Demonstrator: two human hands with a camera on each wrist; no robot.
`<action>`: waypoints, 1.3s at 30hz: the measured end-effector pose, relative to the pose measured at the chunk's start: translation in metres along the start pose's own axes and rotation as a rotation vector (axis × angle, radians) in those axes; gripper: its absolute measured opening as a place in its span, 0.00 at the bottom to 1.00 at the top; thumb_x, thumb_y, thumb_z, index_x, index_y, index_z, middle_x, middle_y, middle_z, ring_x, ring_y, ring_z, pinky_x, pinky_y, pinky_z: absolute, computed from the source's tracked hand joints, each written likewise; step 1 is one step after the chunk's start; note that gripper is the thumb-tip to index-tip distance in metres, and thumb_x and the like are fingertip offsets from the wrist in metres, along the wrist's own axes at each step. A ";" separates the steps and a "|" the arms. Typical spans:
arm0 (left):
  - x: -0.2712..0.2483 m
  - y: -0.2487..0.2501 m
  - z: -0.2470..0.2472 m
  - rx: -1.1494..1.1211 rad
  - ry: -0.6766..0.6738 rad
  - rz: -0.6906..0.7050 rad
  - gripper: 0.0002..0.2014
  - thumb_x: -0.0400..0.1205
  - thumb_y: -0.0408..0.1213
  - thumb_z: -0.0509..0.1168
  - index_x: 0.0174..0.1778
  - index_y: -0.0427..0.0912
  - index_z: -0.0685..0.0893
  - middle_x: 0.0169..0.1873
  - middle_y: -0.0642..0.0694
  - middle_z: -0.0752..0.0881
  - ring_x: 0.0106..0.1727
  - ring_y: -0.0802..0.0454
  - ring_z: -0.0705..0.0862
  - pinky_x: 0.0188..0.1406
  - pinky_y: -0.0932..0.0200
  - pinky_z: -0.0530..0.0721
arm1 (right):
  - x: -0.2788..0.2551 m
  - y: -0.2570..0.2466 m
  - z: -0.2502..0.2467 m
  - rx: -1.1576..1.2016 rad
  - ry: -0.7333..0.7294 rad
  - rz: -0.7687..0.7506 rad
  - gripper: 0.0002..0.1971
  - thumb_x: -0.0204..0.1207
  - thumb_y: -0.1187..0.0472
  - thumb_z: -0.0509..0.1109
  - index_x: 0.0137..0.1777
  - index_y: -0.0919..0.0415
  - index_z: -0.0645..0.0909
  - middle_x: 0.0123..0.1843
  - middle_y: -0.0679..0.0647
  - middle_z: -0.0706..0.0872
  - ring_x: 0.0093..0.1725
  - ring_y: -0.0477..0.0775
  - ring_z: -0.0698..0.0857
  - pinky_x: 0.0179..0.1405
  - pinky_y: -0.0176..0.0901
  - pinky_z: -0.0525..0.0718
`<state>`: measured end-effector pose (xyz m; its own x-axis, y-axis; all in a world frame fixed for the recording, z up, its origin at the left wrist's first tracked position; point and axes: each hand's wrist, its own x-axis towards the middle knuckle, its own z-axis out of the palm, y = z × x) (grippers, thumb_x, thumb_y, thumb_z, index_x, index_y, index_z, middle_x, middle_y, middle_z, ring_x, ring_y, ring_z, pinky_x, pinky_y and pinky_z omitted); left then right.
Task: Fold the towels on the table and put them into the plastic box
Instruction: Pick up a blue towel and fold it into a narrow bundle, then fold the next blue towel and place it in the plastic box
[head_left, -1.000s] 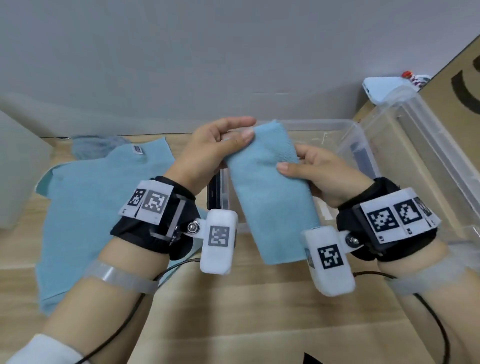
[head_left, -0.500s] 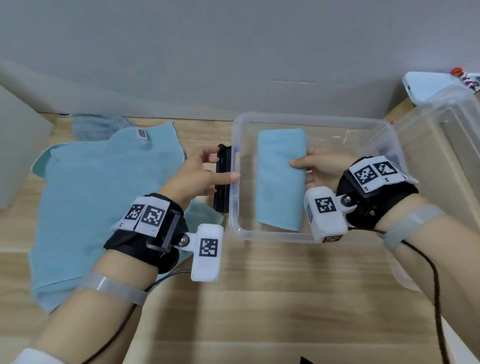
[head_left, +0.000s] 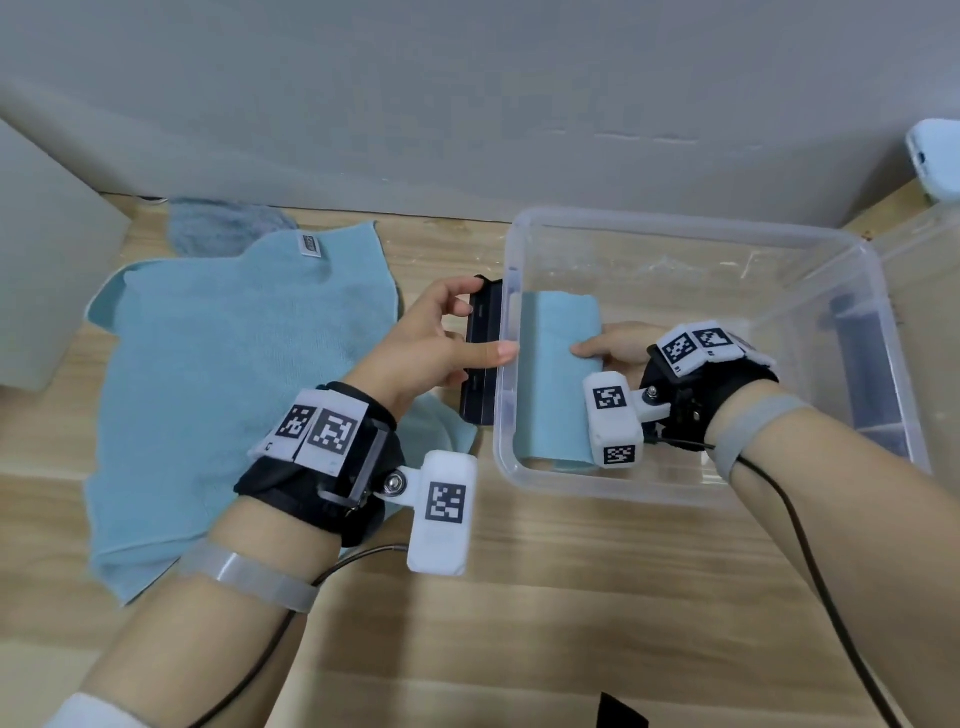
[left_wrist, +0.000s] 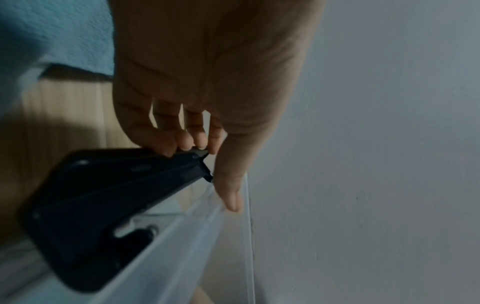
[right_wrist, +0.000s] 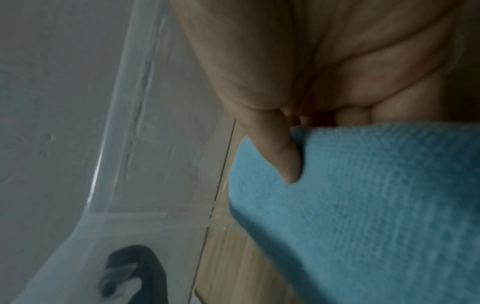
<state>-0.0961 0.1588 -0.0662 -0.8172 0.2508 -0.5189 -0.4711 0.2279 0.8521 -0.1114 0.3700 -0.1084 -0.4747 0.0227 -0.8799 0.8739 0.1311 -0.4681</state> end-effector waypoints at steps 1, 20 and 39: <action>-0.001 0.000 0.001 -0.002 0.001 0.003 0.33 0.70 0.33 0.75 0.70 0.53 0.71 0.48 0.57 0.70 0.29 0.66 0.78 0.38 0.62 0.79 | 0.000 0.000 0.000 -0.004 0.001 -0.016 0.18 0.81 0.70 0.58 0.70 0.70 0.70 0.44 0.60 0.83 0.24 0.53 0.88 0.19 0.44 0.86; -0.080 -0.049 -0.096 0.200 0.284 0.311 0.21 0.72 0.19 0.66 0.41 0.55 0.81 0.40 0.55 0.82 0.28 0.67 0.76 0.37 0.77 0.76 | -0.168 -0.015 0.119 0.347 0.078 -0.814 0.12 0.75 0.75 0.59 0.41 0.56 0.75 0.40 0.55 0.78 0.38 0.49 0.81 0.38 0.37 0.84; -0.100 -0.120 -0.176 0.595 -0.088 0.290 0.23 0.75 0.25 0.68 0.66 0.44 0.79 0.70 0.43 0.75 0.73 0.49 0.71 0.66 0.71 0.60 | -0.083 0.068 0.224 0.166 0.621 -0.374 0.21 0.72 0.60 0.72 0.64 0.63 0.75 0.61 0.61 0.82 0.58 0.60 0.82 0.61 0.48 0.79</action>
<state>-0.0164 -0.0596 -0.1042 -0.8415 0.4500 -0.2991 0.0479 0.6135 0.7882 0.0111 0.1552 -0.0859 -0.6721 0.5687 -0.4742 0.6237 0.0896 -0.7765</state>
